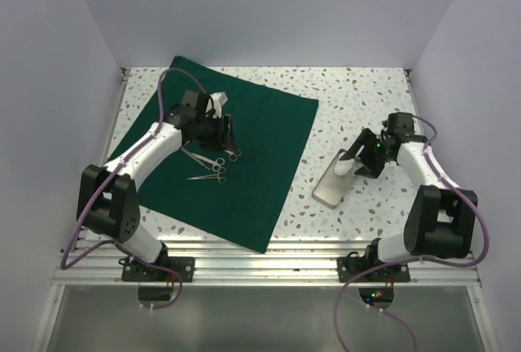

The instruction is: Prepare the surgical pack

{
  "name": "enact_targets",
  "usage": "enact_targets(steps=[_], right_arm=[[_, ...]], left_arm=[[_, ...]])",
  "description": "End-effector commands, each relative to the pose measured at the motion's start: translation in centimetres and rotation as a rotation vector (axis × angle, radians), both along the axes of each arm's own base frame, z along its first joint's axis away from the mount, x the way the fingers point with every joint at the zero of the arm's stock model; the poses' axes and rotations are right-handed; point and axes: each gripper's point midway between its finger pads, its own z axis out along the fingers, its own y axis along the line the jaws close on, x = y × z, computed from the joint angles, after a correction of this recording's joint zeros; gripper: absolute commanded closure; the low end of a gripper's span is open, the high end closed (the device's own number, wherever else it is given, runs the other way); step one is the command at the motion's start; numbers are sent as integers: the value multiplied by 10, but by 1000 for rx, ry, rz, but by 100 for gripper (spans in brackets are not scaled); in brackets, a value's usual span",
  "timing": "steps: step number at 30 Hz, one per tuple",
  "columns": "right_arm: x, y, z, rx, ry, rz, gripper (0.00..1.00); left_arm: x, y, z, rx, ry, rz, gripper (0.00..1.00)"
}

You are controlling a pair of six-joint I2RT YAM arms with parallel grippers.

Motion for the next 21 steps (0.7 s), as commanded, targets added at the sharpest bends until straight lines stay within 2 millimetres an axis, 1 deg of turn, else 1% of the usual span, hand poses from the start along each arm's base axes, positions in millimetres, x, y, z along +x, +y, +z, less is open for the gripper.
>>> enact_targets(steps=[1, 2, 3, 4, 5, 6, 7, 8, 9, 10, 11, 13, 14, 15, 16, 18, 19, 20, 21], right_arm=[[-16, 1, 25, -77, -24, 86, 31], [-15, 9, 31, -70, -43, 117, 32], [-17, 26, 34, -68, -53, 180, 32], [-19, 39, 38, -67, -65, 226, 32], [-23, 66, 46, -55, -89, 319, 33], [-26, 79, 49, -50, -99, 360, 33], [-29, 91, 52, -40, -111, 398, 33], [-37, 111, 55, -23, -123, 459, 34], [-39, 122, 59, 6, -145, 490, 35], [-44, 129, 58, 19, -147, 512, 35], [-50, 137, 57, 32, -146, 544, 35], [-59, 145, 54, 63, -131, 583, 35], [-63, 146, 50, 63, -119, 605, 35], [-67, 146, 47, 63, -101, 616, 35], [-70, 147, 46, 65, -102, 639, 35], [-74, 146, 41, 58, -90, 657, 35], [-75, 146, 41, 56, -90, 674, 35], [-75, 146, 41, 56, -88, 681, 35], [-76, 146, 39, 55, -80, 687, 35]], left_arm=[[16, 57, 27, 108, -81, 223, 38], [17, 68, 28, 120, -80, 261, 38], [15, 80, 28, 137, -70, 301, 37], [18, 105, 32, 166, -81, 376, 35], [18, 119, 32, 187, -75, 415, 33], [16, 131, 29, 205, -60, 439, 34], [17, 152, 26, 219, -47, 490, 38], [15, 163, 22, 236, -26, 507, 42], [16, 172, 22, 243, -16, 524, 51], [18, 191, 13, 265, 17, 563, 55], [20, 198, 11, 280, 27, 567, 57], [30, 217, 2, 382, 40, 562, 60], [35, 223, 3, 420, 39, 549, 62], [36, 229, -2, 459, 54, 557, 65], [36, 240, -13, 522, 82, 575, 66], [39, 243, -26, 552, 96, 565, 68], [39, 244, -28, 604, 90, 570, 69], [41, 243, -30, 633, 84, 572, 68], [41, 247, -35, 663, 93, 583, 66]])
